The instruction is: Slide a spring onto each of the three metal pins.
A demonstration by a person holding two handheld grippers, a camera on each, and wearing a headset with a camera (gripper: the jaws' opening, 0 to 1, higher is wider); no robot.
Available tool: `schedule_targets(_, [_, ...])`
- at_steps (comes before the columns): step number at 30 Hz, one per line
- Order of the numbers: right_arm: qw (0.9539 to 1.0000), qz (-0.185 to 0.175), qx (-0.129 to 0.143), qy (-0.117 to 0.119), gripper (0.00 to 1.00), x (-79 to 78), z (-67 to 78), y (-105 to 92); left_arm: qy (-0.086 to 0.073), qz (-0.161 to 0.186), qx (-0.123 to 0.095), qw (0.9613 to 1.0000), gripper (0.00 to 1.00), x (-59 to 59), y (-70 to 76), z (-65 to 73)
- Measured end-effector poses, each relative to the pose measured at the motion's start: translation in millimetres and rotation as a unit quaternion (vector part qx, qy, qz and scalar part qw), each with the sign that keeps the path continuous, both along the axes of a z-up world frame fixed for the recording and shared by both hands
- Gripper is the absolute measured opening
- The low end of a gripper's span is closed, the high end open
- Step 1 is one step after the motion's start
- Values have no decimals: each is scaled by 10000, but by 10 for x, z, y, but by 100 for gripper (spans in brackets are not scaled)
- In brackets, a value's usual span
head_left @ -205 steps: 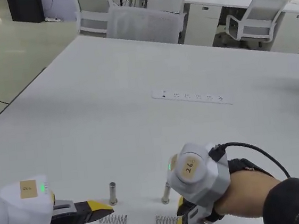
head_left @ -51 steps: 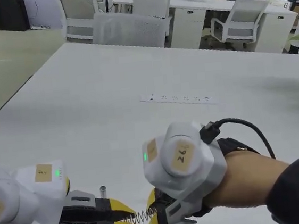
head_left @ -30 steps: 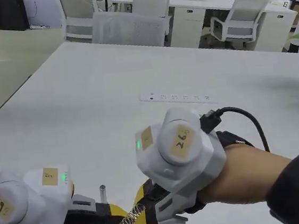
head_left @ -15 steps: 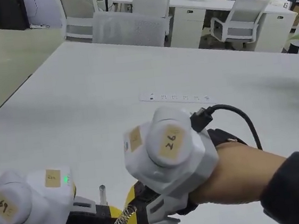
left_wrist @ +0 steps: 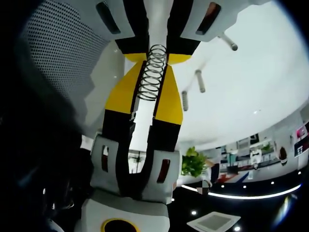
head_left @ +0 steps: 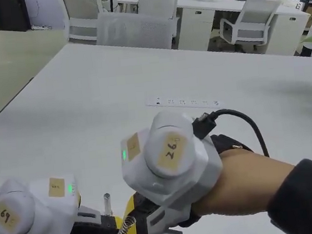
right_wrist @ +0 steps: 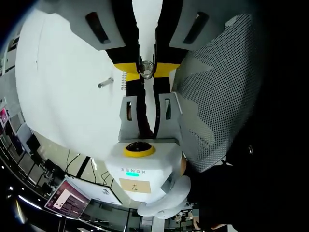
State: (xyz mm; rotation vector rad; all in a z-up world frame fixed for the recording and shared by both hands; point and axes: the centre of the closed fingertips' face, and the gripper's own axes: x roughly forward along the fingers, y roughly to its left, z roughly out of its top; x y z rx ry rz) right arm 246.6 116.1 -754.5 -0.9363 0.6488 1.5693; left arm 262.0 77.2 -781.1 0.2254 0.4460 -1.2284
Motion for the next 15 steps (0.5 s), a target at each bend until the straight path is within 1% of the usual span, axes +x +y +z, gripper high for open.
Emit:
schedule_targets(4, [10000,-59,9,-17,8,38,15,-30,54,43,18,10000,8,3,12,-15])
schedule_targets(11, [9997,-239,-16,-79,8,142,26,-129,85,89,21,9999,10,6,33,-22])
schedule_targets(15, [9994,-327,-56,-102,8,178,17,-193,103,169,-20,9998,12,29,58,-9])
